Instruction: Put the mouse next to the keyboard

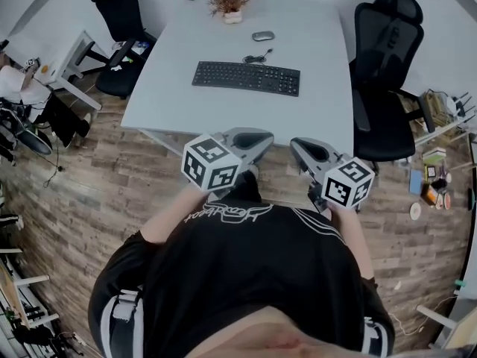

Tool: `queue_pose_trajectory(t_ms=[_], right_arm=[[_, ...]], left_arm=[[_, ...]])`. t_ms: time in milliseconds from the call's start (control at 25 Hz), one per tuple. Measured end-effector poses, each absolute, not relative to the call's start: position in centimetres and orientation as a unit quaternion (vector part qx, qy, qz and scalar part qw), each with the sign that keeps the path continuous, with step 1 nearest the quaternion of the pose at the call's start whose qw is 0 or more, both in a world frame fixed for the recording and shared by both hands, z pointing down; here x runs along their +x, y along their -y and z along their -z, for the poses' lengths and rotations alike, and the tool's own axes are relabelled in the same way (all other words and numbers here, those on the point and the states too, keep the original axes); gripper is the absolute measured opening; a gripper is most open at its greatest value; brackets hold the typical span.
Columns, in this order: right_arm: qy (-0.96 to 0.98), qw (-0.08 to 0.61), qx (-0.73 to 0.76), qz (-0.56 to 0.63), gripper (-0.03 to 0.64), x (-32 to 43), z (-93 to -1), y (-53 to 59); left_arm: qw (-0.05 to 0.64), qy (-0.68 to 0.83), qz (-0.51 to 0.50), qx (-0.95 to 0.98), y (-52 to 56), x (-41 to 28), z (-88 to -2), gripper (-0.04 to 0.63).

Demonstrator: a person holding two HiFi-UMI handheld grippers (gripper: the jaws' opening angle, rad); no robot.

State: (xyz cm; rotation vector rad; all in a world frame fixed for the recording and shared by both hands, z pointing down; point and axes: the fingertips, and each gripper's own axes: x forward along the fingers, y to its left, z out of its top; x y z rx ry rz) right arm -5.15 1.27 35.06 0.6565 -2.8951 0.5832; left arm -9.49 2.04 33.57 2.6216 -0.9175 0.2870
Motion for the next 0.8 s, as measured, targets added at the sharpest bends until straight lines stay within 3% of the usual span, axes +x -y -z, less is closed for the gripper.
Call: queue_pose_trajectory(t_ms=[800], right_arm=[[0.934, 0.057, 0.274, -0.222, 0.015, -8.3, -34.5, 21.1]], left_arm=[[0.184, 0.28, -0.117, 0.935, 21.2, -13.9, -33.1, 0.008]])
